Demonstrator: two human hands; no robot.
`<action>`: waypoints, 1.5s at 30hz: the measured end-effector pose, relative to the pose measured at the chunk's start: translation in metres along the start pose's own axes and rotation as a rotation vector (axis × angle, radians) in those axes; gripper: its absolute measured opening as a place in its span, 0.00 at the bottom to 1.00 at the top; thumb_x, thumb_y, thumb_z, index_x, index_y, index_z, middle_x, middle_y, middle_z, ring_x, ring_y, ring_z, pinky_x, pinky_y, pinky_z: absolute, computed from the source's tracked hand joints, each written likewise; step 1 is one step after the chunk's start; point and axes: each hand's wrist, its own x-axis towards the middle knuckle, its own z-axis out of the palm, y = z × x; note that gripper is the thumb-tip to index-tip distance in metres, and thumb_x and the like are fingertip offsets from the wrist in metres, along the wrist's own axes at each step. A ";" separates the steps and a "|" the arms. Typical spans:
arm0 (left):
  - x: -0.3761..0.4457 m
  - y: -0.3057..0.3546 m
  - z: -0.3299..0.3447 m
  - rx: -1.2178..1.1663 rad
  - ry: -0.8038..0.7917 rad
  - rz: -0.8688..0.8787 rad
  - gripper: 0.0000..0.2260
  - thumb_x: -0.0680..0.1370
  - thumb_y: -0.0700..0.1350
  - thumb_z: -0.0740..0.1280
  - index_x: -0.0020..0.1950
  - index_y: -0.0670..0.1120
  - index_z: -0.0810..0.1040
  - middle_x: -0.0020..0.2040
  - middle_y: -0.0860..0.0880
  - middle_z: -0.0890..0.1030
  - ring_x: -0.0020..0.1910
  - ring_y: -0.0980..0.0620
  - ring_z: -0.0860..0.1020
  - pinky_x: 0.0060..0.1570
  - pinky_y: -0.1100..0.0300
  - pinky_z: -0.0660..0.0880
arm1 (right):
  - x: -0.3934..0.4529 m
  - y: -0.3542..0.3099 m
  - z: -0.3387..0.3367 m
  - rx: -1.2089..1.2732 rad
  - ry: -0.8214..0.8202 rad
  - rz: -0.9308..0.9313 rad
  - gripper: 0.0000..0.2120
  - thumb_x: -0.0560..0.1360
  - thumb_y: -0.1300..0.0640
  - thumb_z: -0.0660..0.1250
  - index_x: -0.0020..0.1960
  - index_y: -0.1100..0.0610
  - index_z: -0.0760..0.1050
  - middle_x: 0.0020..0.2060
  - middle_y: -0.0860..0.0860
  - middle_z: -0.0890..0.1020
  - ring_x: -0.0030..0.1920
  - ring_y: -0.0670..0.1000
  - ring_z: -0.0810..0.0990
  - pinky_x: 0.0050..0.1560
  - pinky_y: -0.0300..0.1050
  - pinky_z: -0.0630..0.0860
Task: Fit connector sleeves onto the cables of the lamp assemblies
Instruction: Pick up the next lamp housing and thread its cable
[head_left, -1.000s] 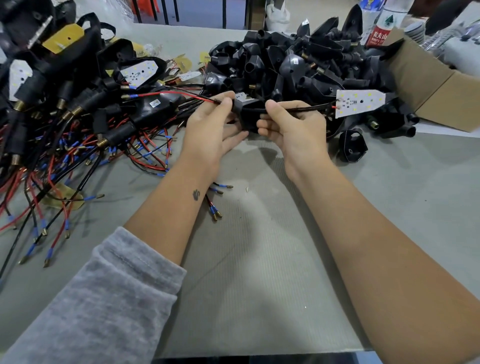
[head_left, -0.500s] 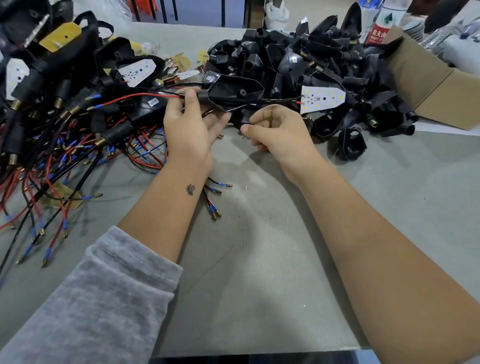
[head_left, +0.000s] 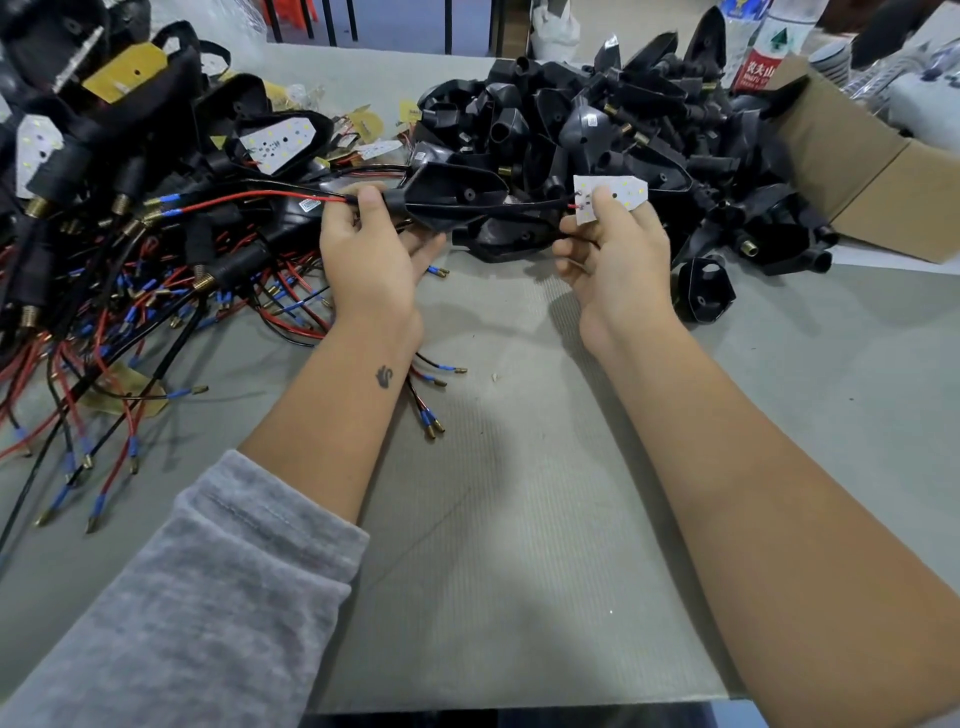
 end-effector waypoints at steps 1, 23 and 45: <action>0.000 0.000 0.000 0.008 -0.008 -0.012 0.09 0.85 0.44 0.54 0.48 0.46 0.72 0.48 0.46 0.80 0.44 0.47 0.84 0.41 0.56 0.81 | 0.000 0.000 -0.001 -0.014 0.014 -0.018 0.04 0.82 0.60 0.60 0.50 0.56 0.73 0.35 0.53 0.78 0.29 0.48 0.75 0.32 0.40 0.70; -0.002 -0.005 0.001 0.052 -0.226 -0.165 0.12 0.84 0.48 0.57 0.54 0.44 0.78 0.45 0.45 0.85 0.46 0.47 0.85 0.43 0.54 0.82 | -0.005 0.002 0.002 -0.351 -0.109 -0.174 0.07 0.74 0.64 0.69 0.39 0.57 0.76 0.33 0.52 0.79 0.29 0.46 0.74 0.31 0.36 0.71; -0.012 -0.005 0.003 0.165 -0.265 -0.104 0.13 0.85 0.50 0.54 0.49 0.48 0.75 0.49 0.44 0.84 0.44 0.48 0.85 0.40 0.58 0.80 | -0.003 0.014 0.006 -0.775 -0.051 -0.381 0.18 0.76 0.54 0.68 0.29 0.49 0.71 0.45 0.51 0.71 0.48 0.43 0.70 0.51 0.34 0.67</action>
